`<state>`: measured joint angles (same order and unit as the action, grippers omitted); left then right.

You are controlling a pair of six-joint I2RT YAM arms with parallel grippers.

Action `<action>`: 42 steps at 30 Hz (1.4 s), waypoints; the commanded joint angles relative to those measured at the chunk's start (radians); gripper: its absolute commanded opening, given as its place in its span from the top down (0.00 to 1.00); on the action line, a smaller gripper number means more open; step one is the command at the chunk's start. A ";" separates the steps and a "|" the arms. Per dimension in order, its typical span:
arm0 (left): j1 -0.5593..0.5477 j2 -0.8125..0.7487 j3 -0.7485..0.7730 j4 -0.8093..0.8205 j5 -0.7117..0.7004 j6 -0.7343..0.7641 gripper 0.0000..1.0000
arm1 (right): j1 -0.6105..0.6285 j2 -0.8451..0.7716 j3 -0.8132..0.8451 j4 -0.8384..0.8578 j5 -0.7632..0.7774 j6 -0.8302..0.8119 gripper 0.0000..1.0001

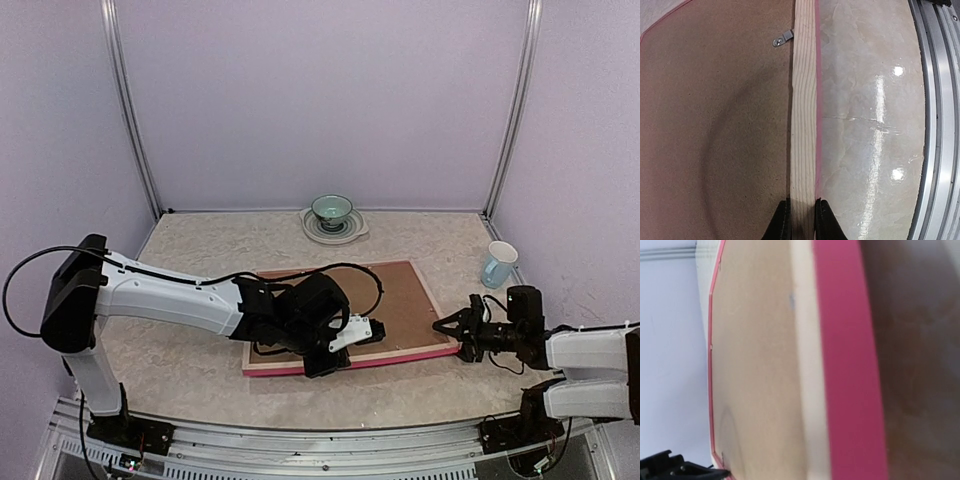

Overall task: Put the photo into the frame
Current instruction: Pass from the left arm to the right, then pass from the right arm to the left

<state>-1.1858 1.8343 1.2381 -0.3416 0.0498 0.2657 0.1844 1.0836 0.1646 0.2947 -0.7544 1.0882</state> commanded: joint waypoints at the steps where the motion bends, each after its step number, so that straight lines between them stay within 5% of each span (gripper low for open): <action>1: 0.004 -0.053 0.046 0.045 -0.015 -0.013 1.00 | -0.012 -0.058 -0.036 0.099 -0.034 0.078 0.45; 8: 0.005 -0.051 0.049 0.042 -0.023 -0.017 0.99 | -0.013 -0.134 -0.068 0.131 -0.026 0.095 0.58; 15: 0.003 -0.051 0.046 0.042 -0.042 -0.023 0.77 | -0.014 -0.191 -0.078 0.124 -0.014 0.116 0.64; 24: -0.012 -0.084 0.029 0.057 -0.101 -0.028 0.43 | -0.014 -0.214 -0.082 0.133 -0.010 0.153 0.77; 30: -0.066 -0.100 -0.002 0.108 -0.210 -0.022 0.03 | -0.014 -0.250 -0.080 0.122 -0.006 0.204 0.81; 42: -0.167 -0.054 -0.028 0.195 -0.576 0.049 0.01 | -0.014 -0.347 -0.085 0.041 0.023 0.320 0.83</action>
<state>-1.3331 1.7664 1.2179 -0.2066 -0.3508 0.2760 0.1741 0.7712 0.0803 0.3206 -0.7521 1.3426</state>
